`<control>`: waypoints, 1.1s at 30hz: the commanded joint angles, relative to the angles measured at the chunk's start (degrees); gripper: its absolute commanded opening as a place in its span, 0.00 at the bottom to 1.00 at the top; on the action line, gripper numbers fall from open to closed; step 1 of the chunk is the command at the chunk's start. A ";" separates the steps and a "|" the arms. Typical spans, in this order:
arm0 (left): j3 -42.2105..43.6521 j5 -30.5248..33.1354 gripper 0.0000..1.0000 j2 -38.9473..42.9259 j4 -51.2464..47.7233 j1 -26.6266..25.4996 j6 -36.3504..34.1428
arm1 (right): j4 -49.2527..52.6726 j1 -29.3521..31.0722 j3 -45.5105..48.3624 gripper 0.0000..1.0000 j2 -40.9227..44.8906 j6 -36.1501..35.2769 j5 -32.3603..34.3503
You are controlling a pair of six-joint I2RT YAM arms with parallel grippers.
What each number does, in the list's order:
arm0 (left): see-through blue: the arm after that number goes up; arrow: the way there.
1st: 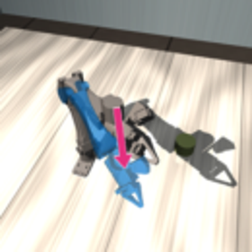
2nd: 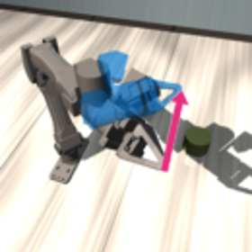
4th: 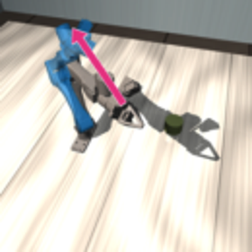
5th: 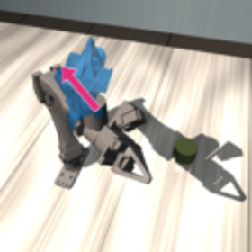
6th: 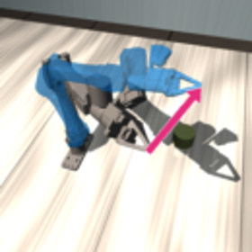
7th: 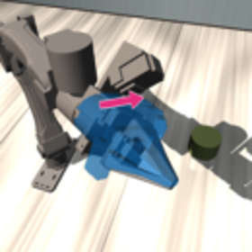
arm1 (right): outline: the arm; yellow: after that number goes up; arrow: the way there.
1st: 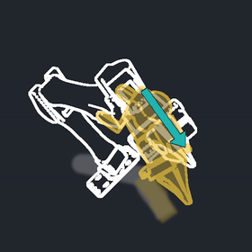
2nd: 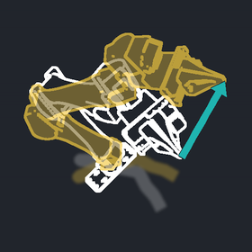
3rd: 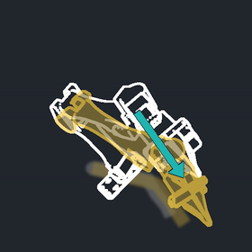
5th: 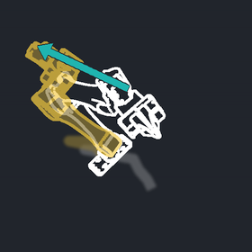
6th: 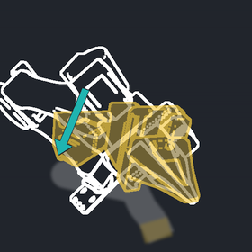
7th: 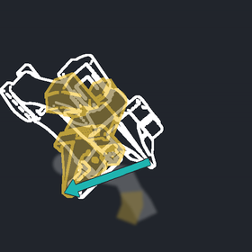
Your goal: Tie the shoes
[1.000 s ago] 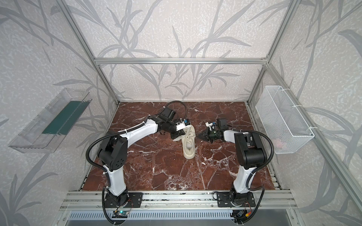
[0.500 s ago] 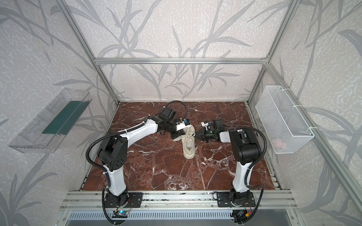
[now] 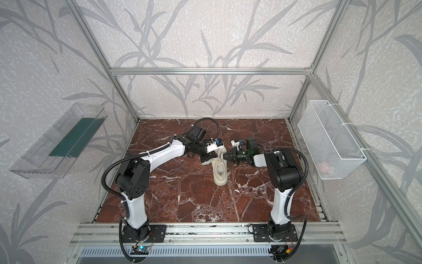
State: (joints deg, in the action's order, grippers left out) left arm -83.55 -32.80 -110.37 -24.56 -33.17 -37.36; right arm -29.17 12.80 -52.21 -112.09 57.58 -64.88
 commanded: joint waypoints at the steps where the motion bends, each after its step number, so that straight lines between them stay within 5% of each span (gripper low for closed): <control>1: -1.05 -1.53 0.00 -0.80 1.74 -0.25 0.80 | -3.94 0.52 -0.55 0.09 -1.10 1.94 -1.82; 19: 4.84 -4.03 0.00 0.13 12.73 0.41 11.17 | -21.86 0.94 2.32 0.17 -4.35 14.00 -2.70; 33: 9.90 -4.64 0.00 0.34 23.14 1.52 20.94 | -26.33 1.18 3.59 0.21 -5.48 17.17 -2.88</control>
State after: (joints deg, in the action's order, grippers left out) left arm -74.87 -37.26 -110.37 -5.98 -32.10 -19.92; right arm -51.33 13.39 -49.28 -117.03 74.13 -65.36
